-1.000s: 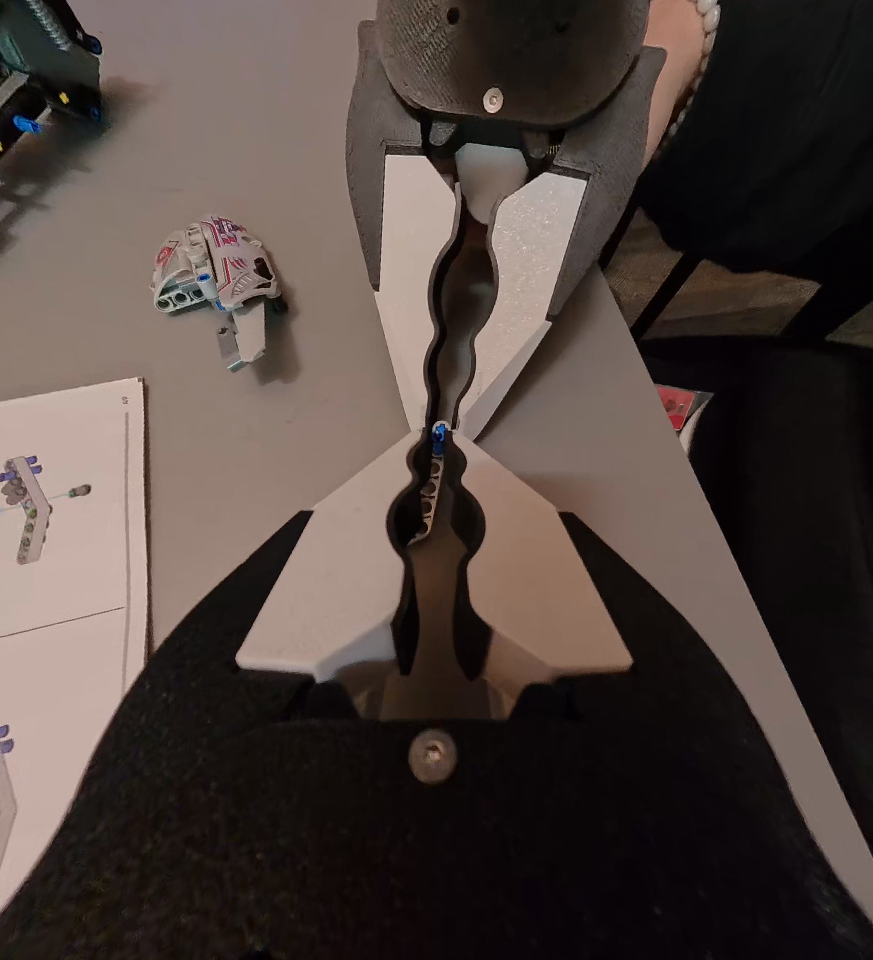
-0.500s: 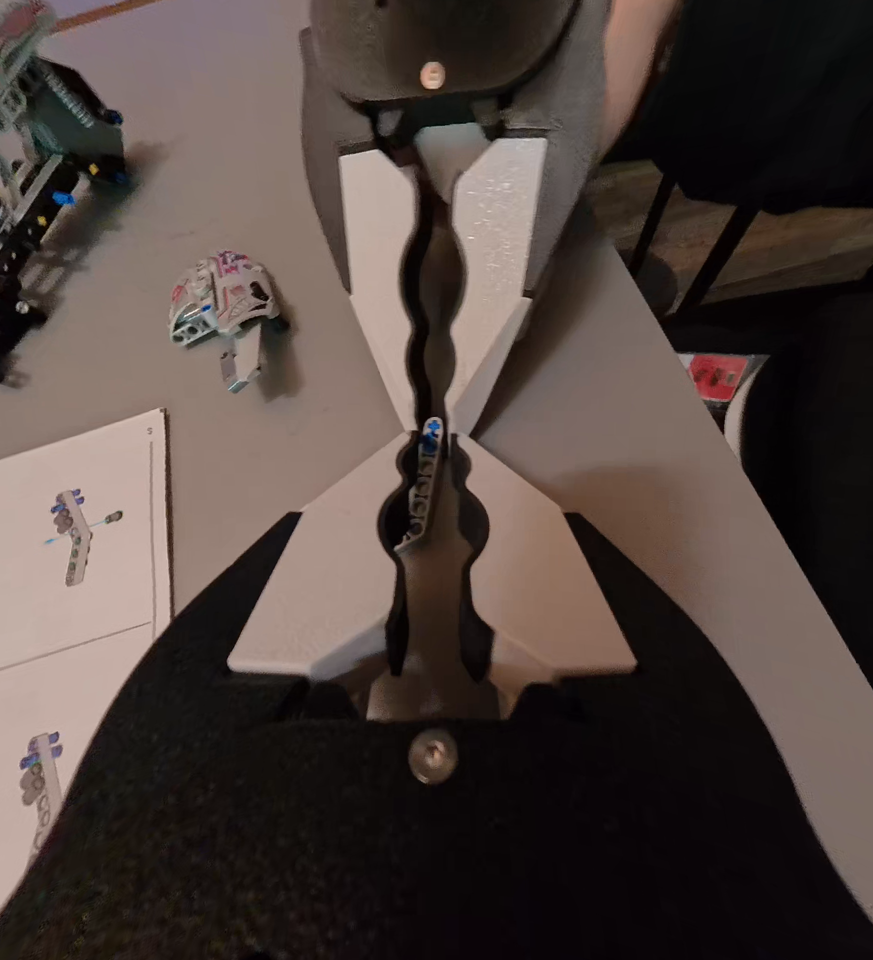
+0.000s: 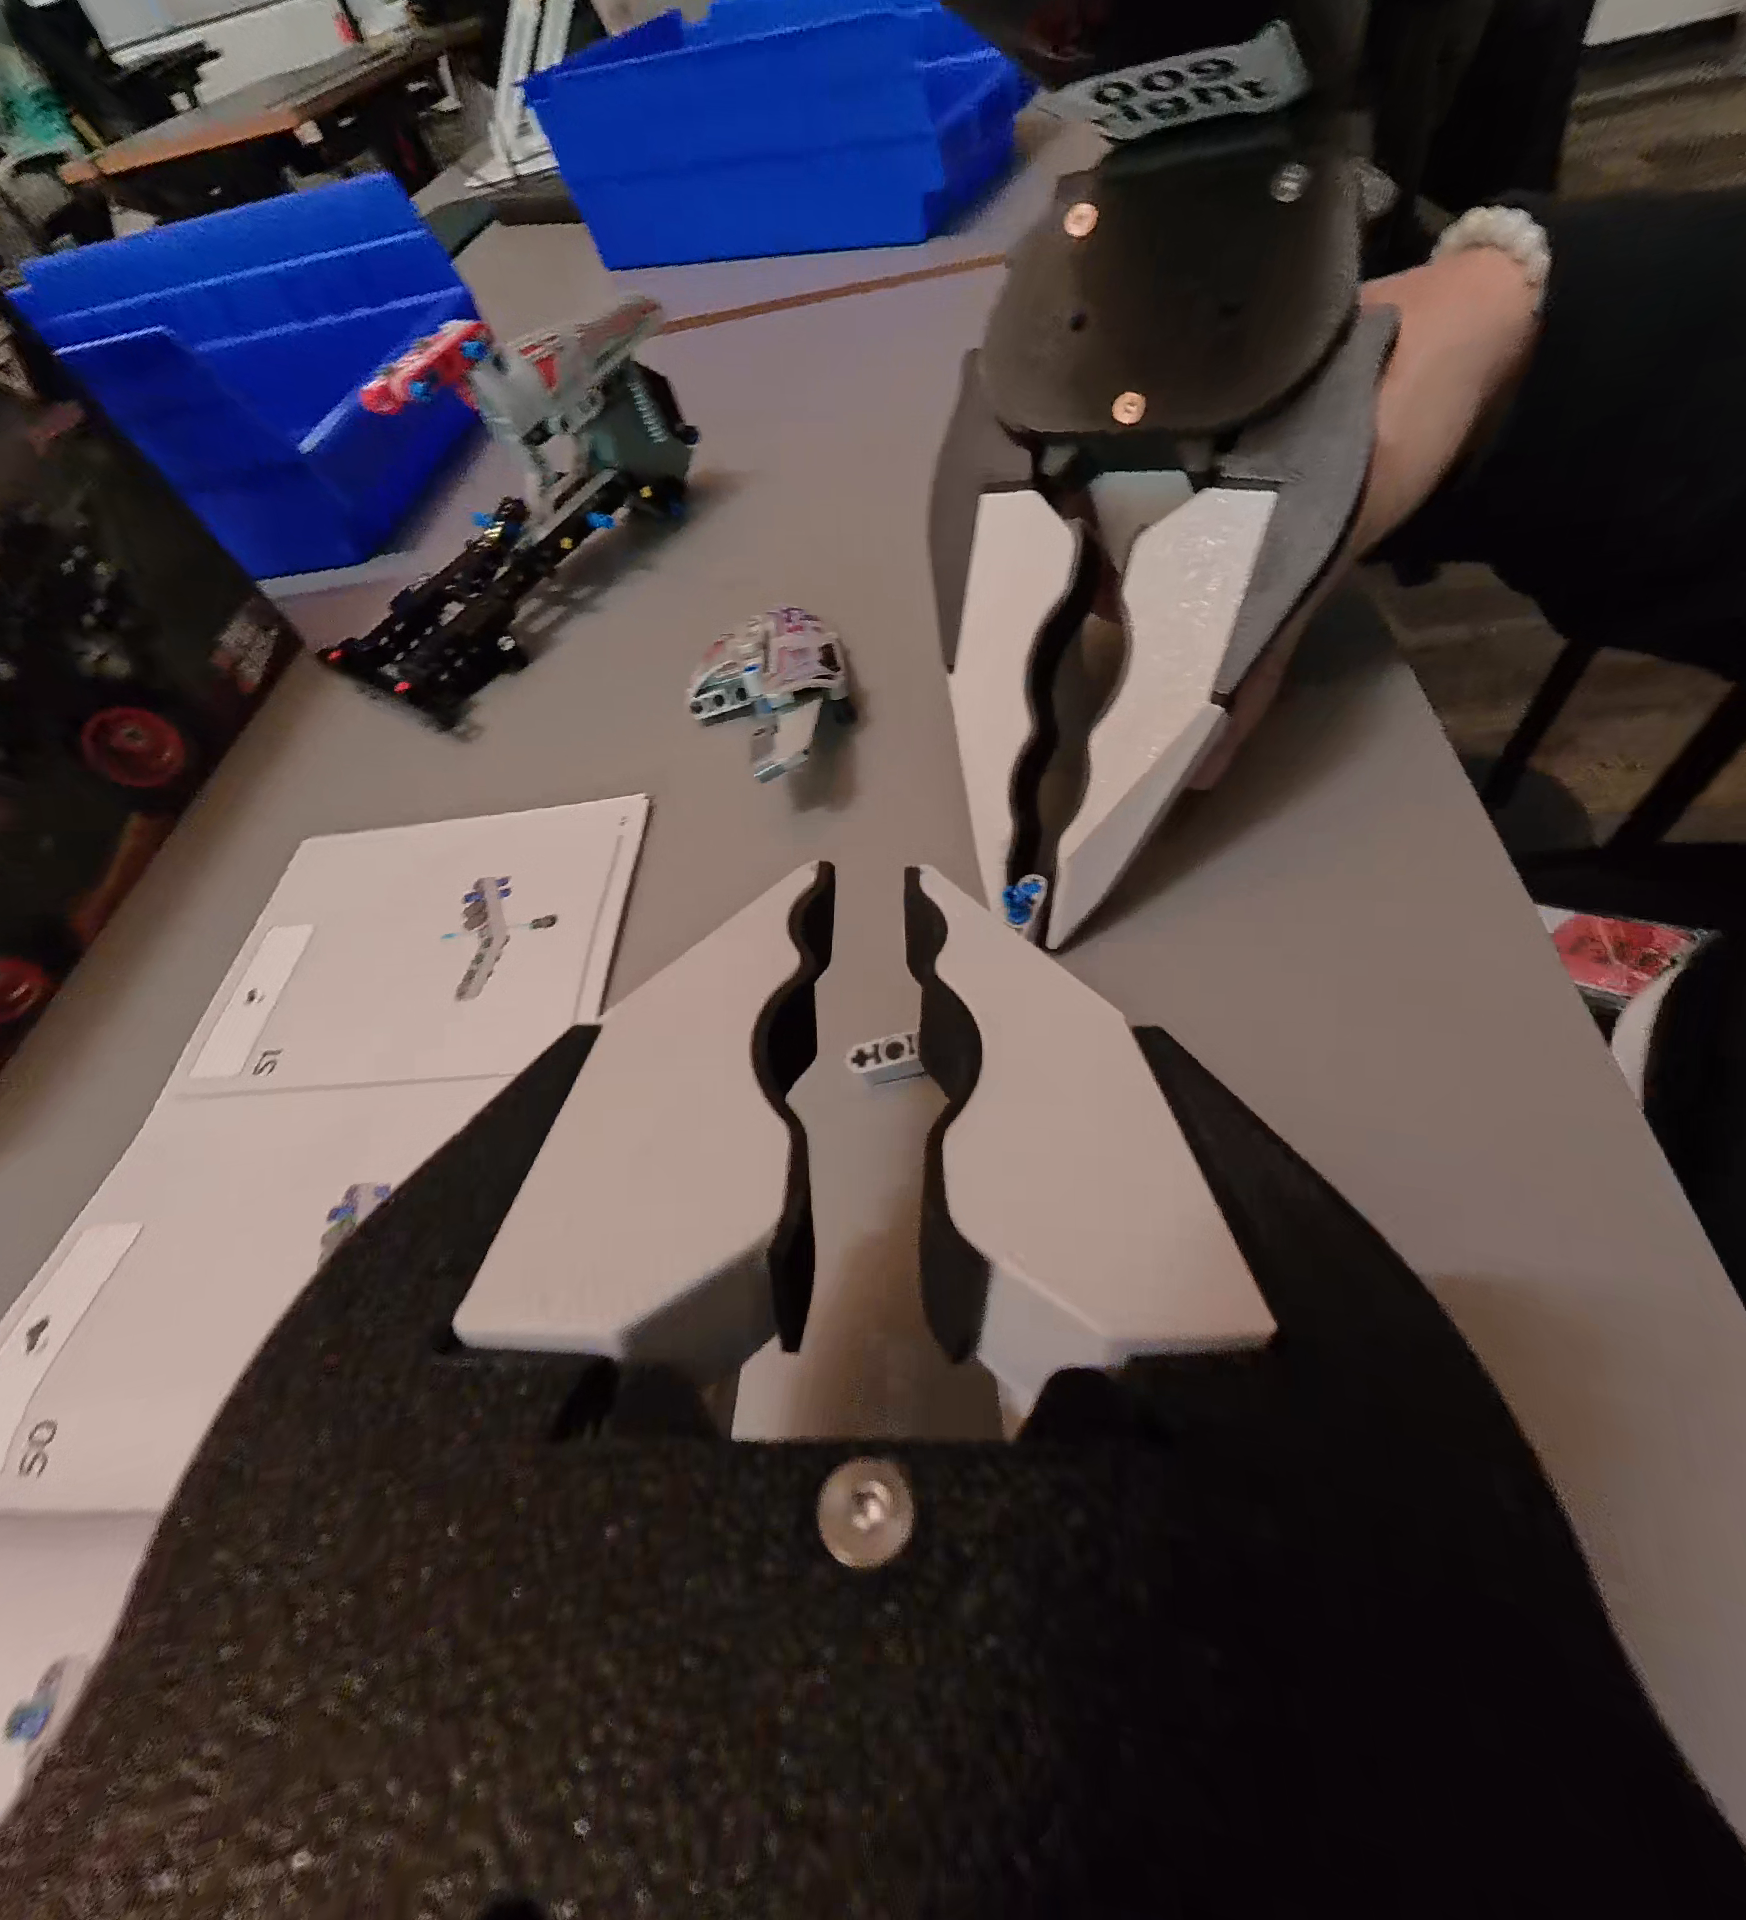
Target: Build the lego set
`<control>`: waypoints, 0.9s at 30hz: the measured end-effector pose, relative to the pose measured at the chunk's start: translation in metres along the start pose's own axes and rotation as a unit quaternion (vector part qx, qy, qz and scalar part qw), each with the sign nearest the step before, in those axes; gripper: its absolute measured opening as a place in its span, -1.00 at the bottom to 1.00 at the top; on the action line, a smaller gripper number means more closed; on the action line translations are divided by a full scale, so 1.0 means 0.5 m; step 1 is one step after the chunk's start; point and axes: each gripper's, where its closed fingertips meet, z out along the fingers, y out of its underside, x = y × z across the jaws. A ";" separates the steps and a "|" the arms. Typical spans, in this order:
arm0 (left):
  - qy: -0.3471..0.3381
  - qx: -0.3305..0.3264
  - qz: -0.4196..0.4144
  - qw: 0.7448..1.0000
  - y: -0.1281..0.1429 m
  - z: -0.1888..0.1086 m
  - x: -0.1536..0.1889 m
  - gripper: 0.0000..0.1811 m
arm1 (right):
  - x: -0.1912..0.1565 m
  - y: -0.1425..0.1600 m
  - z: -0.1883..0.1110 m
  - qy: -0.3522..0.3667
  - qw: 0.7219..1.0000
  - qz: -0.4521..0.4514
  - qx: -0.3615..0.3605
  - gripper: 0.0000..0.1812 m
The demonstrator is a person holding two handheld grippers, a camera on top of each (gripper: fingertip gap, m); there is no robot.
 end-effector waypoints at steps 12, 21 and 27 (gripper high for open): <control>-0.020 -0.018 0.009 1.000 0.018 -0.039 -0.001 -0.91 | 0.008 -0.025 0.027 -0.010 1.000 -0.021 -0.002 -0.94; -0.023 -0.010 -0.030 0.999 0.040 -0.089 -0.016 -0.95 | 0.024 -0.045 0.044 -0.026 1.000 -0.007 0.002 -0.79; -0.014 0.004 -0.062 0.998 0.043 -0.114 -0.013 -0.94 | 0.027 -0.068 0.010 0.009 0.999 0.014 0.043 -0.62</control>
